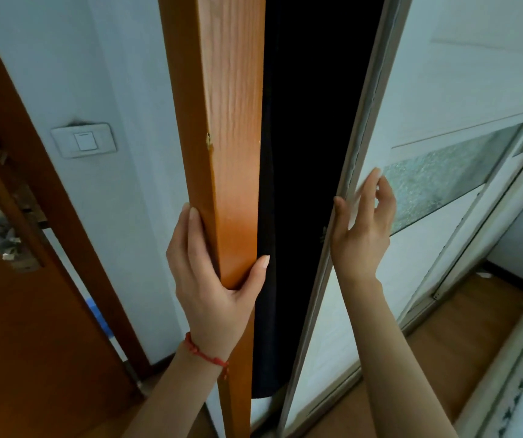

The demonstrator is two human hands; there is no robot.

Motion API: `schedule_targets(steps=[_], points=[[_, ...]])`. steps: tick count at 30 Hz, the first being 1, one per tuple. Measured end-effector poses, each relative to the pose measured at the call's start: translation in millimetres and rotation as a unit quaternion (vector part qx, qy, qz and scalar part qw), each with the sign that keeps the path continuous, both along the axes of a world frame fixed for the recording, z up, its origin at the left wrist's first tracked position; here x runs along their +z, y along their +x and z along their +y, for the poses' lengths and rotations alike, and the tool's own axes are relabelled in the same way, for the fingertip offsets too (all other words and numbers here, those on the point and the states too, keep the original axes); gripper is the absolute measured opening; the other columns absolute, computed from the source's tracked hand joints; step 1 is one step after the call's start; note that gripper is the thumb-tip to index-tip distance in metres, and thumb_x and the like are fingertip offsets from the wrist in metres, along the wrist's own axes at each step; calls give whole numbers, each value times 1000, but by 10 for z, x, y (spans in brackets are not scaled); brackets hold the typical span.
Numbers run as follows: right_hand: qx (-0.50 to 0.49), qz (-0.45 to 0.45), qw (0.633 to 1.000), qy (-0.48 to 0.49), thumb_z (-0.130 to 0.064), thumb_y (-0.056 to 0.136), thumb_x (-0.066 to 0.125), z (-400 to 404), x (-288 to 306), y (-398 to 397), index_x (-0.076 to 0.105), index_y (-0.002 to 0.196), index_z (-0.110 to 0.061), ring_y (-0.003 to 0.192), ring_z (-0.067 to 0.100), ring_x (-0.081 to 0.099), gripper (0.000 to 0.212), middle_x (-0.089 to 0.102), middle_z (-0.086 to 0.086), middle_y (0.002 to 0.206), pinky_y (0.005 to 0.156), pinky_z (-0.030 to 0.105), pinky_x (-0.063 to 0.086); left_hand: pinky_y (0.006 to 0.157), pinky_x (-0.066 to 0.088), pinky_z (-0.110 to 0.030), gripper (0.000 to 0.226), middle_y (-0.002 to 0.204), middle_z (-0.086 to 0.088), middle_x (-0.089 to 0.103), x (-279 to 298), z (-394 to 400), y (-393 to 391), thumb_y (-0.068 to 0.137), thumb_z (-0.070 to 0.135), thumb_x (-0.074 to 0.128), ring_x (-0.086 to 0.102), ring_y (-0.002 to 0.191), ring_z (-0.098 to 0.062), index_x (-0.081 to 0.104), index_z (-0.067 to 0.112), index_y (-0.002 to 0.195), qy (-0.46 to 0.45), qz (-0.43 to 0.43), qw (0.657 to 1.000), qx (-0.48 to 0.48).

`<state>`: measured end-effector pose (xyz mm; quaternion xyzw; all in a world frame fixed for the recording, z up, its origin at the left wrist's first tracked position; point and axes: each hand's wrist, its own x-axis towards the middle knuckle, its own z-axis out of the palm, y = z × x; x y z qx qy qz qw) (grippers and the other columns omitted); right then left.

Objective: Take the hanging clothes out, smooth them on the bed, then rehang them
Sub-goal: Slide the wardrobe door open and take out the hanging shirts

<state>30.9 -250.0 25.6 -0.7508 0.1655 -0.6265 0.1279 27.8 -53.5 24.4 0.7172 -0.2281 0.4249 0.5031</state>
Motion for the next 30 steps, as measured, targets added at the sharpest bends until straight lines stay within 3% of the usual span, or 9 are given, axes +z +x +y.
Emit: schedule_targets(steps=[7,11,13,16,20,22,25,27,30], points=[[-18,36,998,56,-40,97,37,-558,63,8,29,144,-3,127,35,41,60,43,23,138,81,46,51,106,29,-7,73,135,-11,31,0,-12,-17,75,43,61,37,126,-28,29,9,131,8,-29,1000,7],[-24,56,996,68,-29,95,47,-979,108,5,27,144,-5,129,35,41,58,41,21,139,83,46,50,104,38,-24,71,137,-14,29,46,-105,-88,78,30,61,33,130,-23,22,12,135,-13,-68,997,17],[-24,60,996,68,-27,95,48,-1190,121,12,27,144,-5,129,34,41,58,41,21,139,84,44,50,110,32,-30,64,140,-16,27,87,-176,-153,79,25,59,28,135,-19,27,10,131,9,-128,991,43],[-15,61,996,68,-24,94,50,-1497,130,39,28,144,-4,128,34,42,58,43,22,137,87,42,48,116,19,-40,48,154,2,18,152,-393,-289,82,24,54,16,143,-15,42,10,127,53,-203,974,80],[-1,53,997,62,-28,94,50,-1896,121,66,32,142,-3,125,35,44,57,47,24,133,87,41,48,110,35,-39,34,133,-11,45,177,-1067,-323,86,16,49,38,134,-21,49,13,120,93,-233,968,-33],[9,47,998,51,-39,92,48,-2096,115,55,37,140,-3,121,33,46,61,50,24,129,84,41,50,103,44,-35,31,123,-10,55,143,-1544,-226,85,14,51,50,122,-20,54,12,115,99,-186,970,-125],[26,47,998,36,-46,91,41,-2339,104,45,40,138,-2,118,28,46,64,53,23,126,84,40,51,94,48,-24,32,117,-5,62,6,-2285,-3,86,21,50,52,114,-6,55,15,118,108,-46,967,-225],[28,54,998,20,-44,92,42,-2527,102,42,41,137,-2,116,26,47,62,54,23,125,81,39,52,96,48,-23,40,125,-2,57,-32,-2838,103,88,29,47,47,116,0,51,17,126,134,72,948,-278],[34,71,997,20,-40,91,46,-2750,95,35,41,137,-3,115,25,47,60,53,21,126,76,36,53,103,41,-24,50,140,0,46,-53,-3635,241,91,28,49,45,127,-11,35,21,138,165,210,909,-321]])
